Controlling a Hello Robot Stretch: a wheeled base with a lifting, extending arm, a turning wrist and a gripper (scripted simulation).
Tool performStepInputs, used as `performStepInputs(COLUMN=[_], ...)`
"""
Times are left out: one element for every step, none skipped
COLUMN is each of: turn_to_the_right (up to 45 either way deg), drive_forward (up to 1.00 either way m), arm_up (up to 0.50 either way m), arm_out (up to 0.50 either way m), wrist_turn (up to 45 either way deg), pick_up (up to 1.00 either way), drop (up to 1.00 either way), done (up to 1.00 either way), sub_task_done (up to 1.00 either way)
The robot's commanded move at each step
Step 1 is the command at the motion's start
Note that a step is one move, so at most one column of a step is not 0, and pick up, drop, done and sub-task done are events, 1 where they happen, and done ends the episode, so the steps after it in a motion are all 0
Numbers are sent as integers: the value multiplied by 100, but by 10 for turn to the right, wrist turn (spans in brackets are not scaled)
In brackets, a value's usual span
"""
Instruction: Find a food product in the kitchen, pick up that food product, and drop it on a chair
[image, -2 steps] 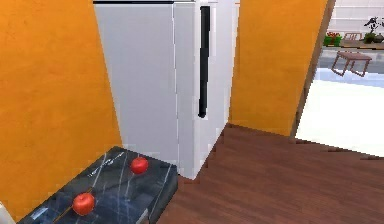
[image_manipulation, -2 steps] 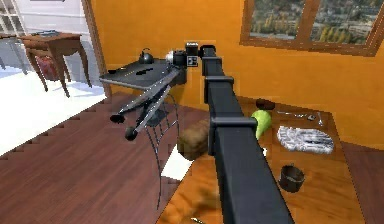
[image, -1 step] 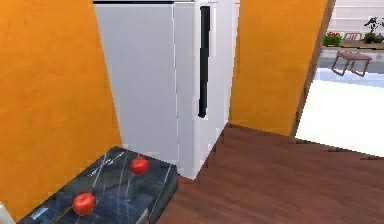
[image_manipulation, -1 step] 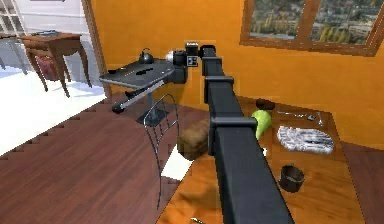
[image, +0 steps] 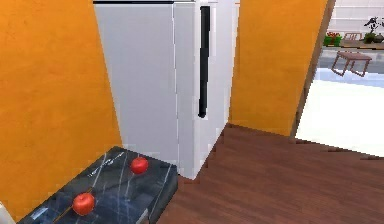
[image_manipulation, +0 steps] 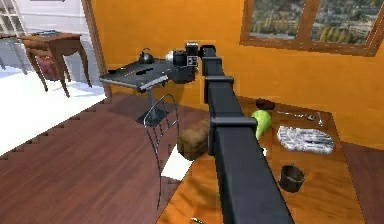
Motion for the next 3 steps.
performStepInputs(turn_to_the_right=[0,0,0], drive_forward=[0,0,0], arm_up=[0,0,-2], arm_out=[0,0,0], wrist_turn=[450,30,0], pick_up=[0,0,0], drop=[0,0,0], done=[0,0,0], sub_task_done=[0,0,0])
